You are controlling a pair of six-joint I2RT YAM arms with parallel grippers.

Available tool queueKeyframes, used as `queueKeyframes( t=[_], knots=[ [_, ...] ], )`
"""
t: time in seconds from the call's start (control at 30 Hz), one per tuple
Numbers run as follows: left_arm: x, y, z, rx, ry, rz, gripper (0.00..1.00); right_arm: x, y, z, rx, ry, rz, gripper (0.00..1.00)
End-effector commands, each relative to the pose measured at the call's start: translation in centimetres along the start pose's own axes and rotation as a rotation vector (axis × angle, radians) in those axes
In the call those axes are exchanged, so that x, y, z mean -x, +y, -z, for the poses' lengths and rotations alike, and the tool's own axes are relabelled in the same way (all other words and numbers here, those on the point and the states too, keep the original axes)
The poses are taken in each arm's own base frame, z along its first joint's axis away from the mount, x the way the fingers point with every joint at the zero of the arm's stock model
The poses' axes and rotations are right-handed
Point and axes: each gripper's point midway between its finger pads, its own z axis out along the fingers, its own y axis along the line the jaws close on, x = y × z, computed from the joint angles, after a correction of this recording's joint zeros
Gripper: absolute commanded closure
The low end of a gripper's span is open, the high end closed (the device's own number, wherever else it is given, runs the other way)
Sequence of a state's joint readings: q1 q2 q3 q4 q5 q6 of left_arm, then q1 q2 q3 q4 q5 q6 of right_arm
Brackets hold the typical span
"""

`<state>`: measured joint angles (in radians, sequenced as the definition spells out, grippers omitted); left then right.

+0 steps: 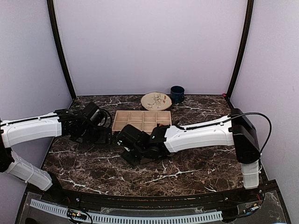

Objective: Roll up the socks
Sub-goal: Pick up the sock from the center of the board.

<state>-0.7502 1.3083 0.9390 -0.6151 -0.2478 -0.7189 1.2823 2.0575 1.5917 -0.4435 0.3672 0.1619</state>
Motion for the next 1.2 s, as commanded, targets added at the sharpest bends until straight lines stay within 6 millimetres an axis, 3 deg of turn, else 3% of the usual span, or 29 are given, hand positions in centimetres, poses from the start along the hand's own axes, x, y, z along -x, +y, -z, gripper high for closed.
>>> queueKeyframes(
  t=[0.0, 0.17, 0.27, 0.37, 0.57, 0.8, 1.17],
  knots=[
    [1.4, -1.0, 0.8, -0.05, -0.056, -0.098, 0.13, 1.1, 0.6, -1.0, -0.026, 0.019, -0.093, 0.37],
    [2.4, -0.1, 1.2, -0.018, -0.122, -0.132, 0.13, -0.1, 1.0, -1.9, -0.038, 0.094, -0.045, 0.36],
    [2.6, 1.5, 1.2, 0.045, -0.134, -0.062, 0.13, -1.7, 0.8, -1.8, -0.047, 0.135, 0.007, 0.35],
    [1.7, 2.1, 0.7, 0.037, -0.12, 0.007, 0.13, -2.8, 0.3, -1.2, -0.048, 0.123, 0.027, 0.35],
    [0.0, 2.7, -0.5, 0.049, -0.048, 0.046, 0.13, -5.2, 0.1, -2.1, -0.06, 0.152, 0.037, 0.35],
    [-0.4, 2.6, -0.6, 0.036, -0.027, 0.043, 0.14, -4.4, 0.4, -3.3, -0.057, 0.135, 0.037, 0.35],
    [-0.7, 3.0, -0.6, 0.04, -0.029, 0.063, 0.14, -5.5, -0.2, -4.5, -0.058, 0.179, 0.076, 0.35]
  ],
)
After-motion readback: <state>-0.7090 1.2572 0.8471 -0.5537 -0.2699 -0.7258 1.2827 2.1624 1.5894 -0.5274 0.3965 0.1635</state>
